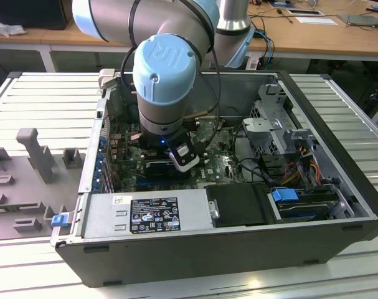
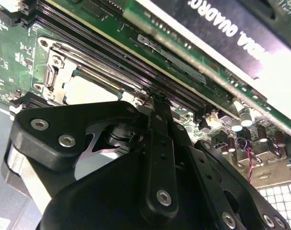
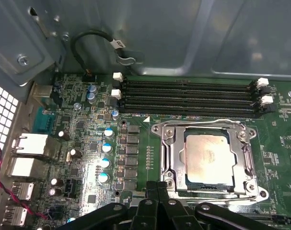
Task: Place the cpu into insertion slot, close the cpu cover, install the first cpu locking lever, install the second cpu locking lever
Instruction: 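Install the second cpu locking lever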
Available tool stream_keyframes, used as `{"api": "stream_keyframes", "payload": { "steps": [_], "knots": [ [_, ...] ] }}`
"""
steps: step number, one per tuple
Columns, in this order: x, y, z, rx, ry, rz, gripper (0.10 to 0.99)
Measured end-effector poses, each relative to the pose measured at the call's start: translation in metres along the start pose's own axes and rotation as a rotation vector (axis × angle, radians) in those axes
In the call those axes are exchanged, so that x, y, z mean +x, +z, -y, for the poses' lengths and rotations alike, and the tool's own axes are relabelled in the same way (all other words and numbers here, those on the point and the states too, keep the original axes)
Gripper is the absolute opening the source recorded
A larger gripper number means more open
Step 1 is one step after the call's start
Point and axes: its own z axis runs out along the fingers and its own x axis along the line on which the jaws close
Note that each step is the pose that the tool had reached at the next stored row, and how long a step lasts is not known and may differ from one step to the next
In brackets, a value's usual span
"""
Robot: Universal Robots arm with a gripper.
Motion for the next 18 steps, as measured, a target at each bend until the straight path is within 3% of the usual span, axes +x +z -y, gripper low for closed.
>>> {"api": "stream_keyframes", "payload": {
  "steps": [10, 18],
  "knots": [
    [0.0000, -0.0175, -0.0076, 0.000, 0.000, 0.0002, 0.106],
    [-0.0001, -0.0246, -0.0107, 0.000, 0.000, 0.0003, 0.106]
  ]
}}
